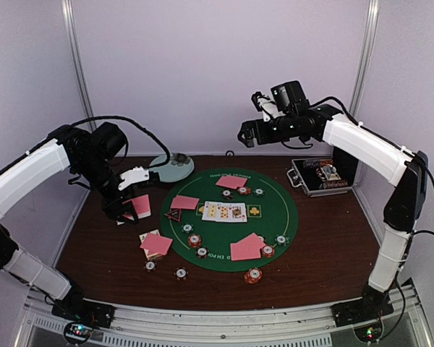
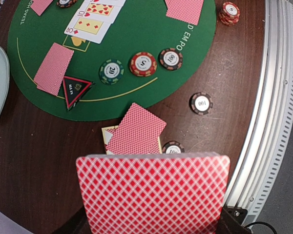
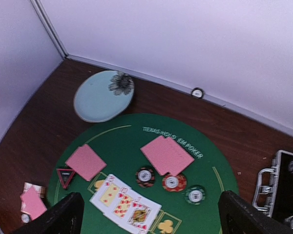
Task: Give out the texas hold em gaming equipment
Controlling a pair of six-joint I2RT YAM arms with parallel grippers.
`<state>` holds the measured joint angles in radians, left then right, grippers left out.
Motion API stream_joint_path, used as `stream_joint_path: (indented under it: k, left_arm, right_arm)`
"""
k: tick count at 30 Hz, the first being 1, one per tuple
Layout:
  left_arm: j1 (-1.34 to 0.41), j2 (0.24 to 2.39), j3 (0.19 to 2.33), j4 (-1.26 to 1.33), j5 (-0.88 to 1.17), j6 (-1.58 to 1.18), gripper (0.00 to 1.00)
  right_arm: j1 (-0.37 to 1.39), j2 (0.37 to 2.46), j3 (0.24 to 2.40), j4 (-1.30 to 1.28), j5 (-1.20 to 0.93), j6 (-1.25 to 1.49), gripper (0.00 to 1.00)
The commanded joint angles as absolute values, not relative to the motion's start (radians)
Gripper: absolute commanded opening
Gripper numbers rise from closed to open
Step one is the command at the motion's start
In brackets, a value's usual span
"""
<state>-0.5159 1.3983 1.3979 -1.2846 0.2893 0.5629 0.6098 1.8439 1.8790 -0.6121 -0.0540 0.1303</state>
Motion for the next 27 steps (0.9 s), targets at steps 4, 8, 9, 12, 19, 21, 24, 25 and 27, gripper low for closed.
stream_joint_path:
  k: [4, 8, 9, 12, 19, 21, 24, 25, 27]
  left_arm:
    - [-0.514, 1.371, 1.417, -1.279, 0.294, 0.566, 0.0]
    - [-0.514, 1.37, 1.417, -1.276, 0.292, 0.566, 0.0]
    - [-0.514, 1.371, 1.417, -1.276, 0.291, 0.564, 0.0]
    - [-0.514, 1.372, 1.416, -1.273, 0.292, 0.564, 0.0]
    - [-0.514, 1.382, 1.42, -1.267, 0.299, 0.557, 0.0]
    - [-0.514, 1.382, 1.422, -1.266, 0.303, 0.554, 0.0]
    - [-0.514, 1.382, 1.421, -1.266, 0.312, 0.549, 0.0]
    - [-0.514, 1.381, 1.42, -1.267, 0.312, 0.548, 0.0]
    - [-0.514, 1.381, 1.419, -1.265, 0.311, 0.546, 0.0]
  right_arm:
    - [0.534, 1.859, 1.847, -0.477, -0.608, 0.505, 0.99]
    - [0.551, 1.859, 1.787, -0.411, -0.635, 0.571, 1.0]
    - [0.561, 1.855, 1.785, -0.422, -0.619, 0.564, 0.99]
    - [0.596, 1.854, 1.774, -0.409, -0.626, 0.585, 1.0]
    - [0.716, 1.893, 1.71, -0.319, -0.644, 0.759, 0.92]
    - [0.752, 1.918, 1.692, -0.281, -0.659, 0.808, 0.9]
    - [0.807, 1.951, 1.678, -0.225, -0.677, 0.863, 0.89]
    - [0.824, 1.959, 1.672, -0.201, -0.679, 0.881, 0.89]
    - [0.855, 1.97, 1.666, -0.151, -0.686, 0.917, 0.89]
